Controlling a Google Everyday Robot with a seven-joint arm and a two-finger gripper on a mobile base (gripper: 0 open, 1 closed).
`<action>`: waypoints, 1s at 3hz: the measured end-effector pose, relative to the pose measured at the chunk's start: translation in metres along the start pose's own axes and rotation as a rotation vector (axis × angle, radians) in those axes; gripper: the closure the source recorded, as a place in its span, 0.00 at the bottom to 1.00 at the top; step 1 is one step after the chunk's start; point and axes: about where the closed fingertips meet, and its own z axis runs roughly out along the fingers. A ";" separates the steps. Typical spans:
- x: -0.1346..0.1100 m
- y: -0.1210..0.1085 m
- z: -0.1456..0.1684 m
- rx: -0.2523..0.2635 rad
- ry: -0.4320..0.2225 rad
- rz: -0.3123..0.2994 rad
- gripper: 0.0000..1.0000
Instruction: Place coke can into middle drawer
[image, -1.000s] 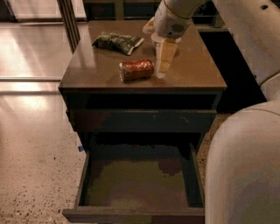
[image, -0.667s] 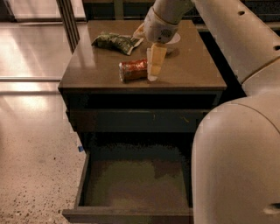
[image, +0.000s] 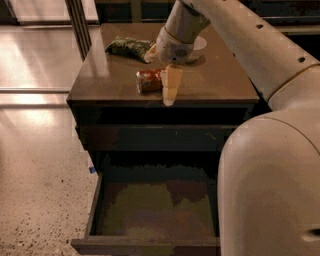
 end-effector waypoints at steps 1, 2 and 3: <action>0.006 0.004 0.020 -0.028 0.017 0.006 0.00; 0.003 -0.017 0.017 0.010 0.029 -0.004 0.00; 0.007 -0.024 0.025 0.014 0.030 0.007 0.00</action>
Offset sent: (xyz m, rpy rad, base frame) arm 0.0356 0.0102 0.0020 -0.0401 -0.0498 -0.0094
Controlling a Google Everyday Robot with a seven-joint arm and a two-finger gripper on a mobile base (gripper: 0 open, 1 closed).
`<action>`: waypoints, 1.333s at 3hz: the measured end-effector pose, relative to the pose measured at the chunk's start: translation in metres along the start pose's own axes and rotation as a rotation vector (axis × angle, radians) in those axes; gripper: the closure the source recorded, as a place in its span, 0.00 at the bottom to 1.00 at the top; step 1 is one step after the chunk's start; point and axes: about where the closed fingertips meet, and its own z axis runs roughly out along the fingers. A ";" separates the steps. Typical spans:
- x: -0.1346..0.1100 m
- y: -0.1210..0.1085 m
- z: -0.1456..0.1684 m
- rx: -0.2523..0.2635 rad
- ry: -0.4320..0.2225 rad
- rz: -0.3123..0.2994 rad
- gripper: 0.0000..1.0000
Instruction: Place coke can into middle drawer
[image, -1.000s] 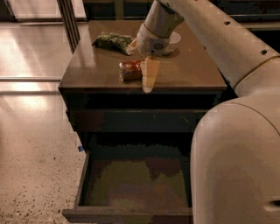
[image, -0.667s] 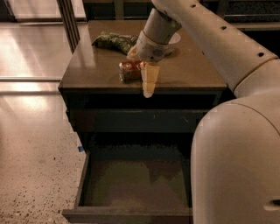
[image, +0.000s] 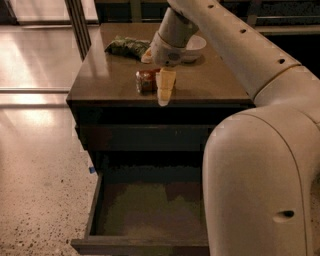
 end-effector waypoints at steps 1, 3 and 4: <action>0.012 -0.011 0.015 0.004 0.009 0.032 0.00; 0.012 -0.011 0.016 0.004 0.009 0.032 0.42; 0.012 -0.011 0.016 0.004 0.009 0.032 0.73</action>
Offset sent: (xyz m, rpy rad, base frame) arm 0.0124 -0.0016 -0.0136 -0.0045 0.0056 -0.0274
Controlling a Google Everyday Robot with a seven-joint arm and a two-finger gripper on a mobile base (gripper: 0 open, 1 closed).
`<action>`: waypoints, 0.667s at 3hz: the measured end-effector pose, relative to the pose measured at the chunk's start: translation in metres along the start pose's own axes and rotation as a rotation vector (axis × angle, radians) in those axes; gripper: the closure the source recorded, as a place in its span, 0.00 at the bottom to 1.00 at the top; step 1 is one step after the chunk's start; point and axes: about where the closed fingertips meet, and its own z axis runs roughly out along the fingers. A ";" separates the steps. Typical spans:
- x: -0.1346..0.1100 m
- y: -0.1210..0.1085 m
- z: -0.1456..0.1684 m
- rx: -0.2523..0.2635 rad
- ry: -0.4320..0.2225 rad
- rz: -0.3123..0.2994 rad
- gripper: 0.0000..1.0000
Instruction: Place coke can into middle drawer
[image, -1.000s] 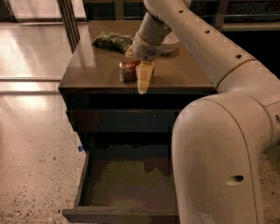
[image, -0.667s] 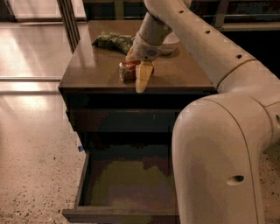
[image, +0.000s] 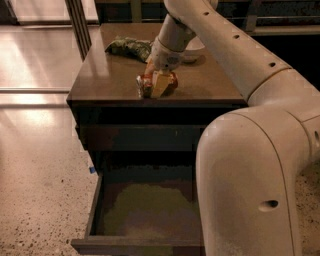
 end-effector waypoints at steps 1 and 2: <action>0.000 0.000 0.000 0.000 0.000 0.000 0.96; -0.009 0.005 -0.008 0.005 -0.019 -0.020 1.00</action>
Offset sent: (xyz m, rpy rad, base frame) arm -0.0244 0.0028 0.0268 0.0350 -0.0141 0.0450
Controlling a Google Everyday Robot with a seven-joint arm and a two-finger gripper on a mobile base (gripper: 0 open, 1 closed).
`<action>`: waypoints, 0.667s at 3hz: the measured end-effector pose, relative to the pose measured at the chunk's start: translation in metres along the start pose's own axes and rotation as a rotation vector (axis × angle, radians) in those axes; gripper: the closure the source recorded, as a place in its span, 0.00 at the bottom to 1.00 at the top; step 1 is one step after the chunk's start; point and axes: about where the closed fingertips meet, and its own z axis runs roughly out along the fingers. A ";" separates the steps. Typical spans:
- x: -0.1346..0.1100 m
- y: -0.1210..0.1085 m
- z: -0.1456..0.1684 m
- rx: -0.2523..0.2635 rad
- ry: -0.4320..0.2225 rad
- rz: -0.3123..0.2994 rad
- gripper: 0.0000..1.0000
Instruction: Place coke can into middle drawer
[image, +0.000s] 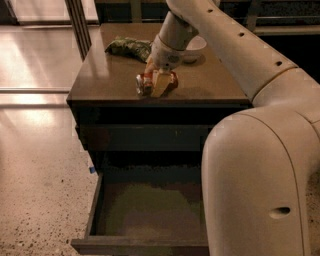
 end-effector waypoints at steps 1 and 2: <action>-0.011 0.022 -0.027 0.024 0.018 0.003 1.00; -0.029 0.057 -0.063 0.079 0.063 0.031 1.00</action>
Offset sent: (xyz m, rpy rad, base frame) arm -0.1493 -0.0267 0.0916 -0.1097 -0.1080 -0.1661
